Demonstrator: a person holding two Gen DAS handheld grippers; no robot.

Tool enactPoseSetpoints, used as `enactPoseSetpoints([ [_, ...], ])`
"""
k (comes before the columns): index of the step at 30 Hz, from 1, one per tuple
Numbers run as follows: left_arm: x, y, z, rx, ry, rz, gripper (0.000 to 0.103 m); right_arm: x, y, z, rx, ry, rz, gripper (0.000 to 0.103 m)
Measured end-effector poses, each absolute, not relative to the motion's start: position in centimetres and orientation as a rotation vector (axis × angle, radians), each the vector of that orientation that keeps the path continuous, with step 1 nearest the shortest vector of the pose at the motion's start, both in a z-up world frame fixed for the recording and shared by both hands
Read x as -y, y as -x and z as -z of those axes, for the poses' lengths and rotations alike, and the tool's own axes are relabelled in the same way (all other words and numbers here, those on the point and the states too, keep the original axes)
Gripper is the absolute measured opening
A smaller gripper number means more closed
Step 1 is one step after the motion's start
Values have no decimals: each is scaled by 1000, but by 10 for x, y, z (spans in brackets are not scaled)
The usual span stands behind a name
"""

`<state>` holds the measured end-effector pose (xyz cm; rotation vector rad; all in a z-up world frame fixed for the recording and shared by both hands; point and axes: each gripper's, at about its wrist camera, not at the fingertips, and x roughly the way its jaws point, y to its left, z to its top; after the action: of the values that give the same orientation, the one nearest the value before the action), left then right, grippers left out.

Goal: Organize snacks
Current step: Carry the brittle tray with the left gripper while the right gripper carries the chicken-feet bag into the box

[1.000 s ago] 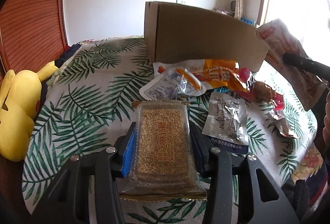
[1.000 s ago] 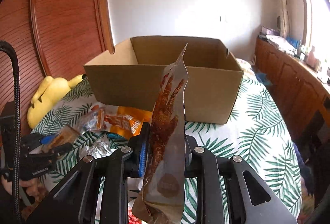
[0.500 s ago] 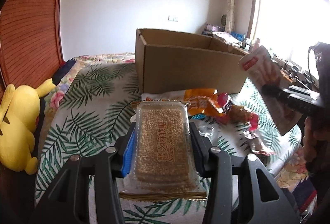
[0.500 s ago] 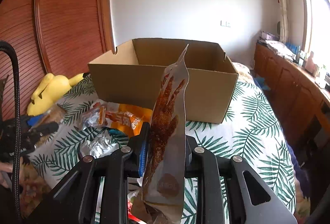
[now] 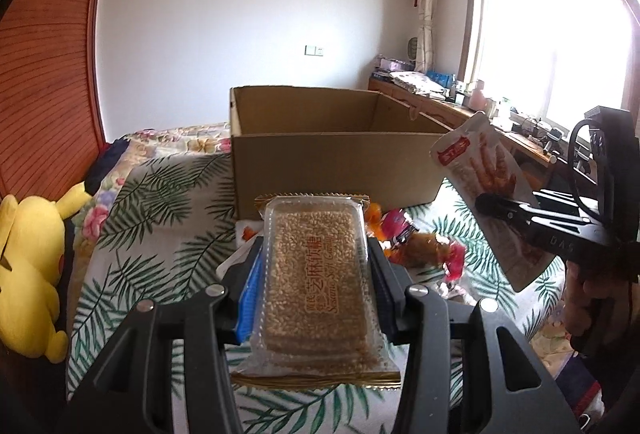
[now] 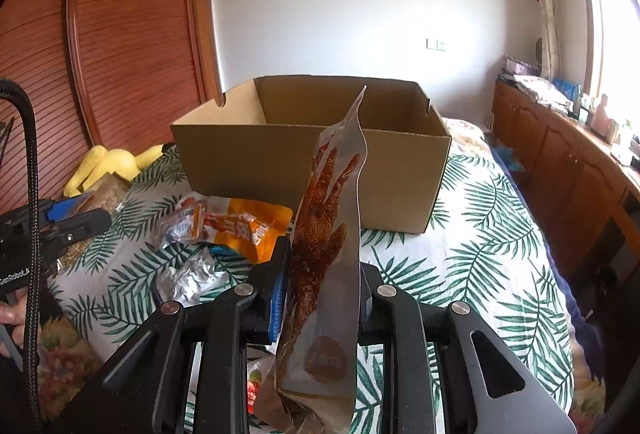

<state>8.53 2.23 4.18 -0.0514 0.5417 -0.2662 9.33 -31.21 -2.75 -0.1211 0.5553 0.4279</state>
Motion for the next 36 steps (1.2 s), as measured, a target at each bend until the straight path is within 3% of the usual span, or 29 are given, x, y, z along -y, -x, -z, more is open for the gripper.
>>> enactPoseSetpoints([
  [20, 10, -181, -99, -460, -26, 312, 47, 301, -157, -21, -470, 168, -484, 23],
  [36, 13, -281, -96, -514, -42, 280, 47, 280, -249, -40, -436, 183, -506, 23],
])
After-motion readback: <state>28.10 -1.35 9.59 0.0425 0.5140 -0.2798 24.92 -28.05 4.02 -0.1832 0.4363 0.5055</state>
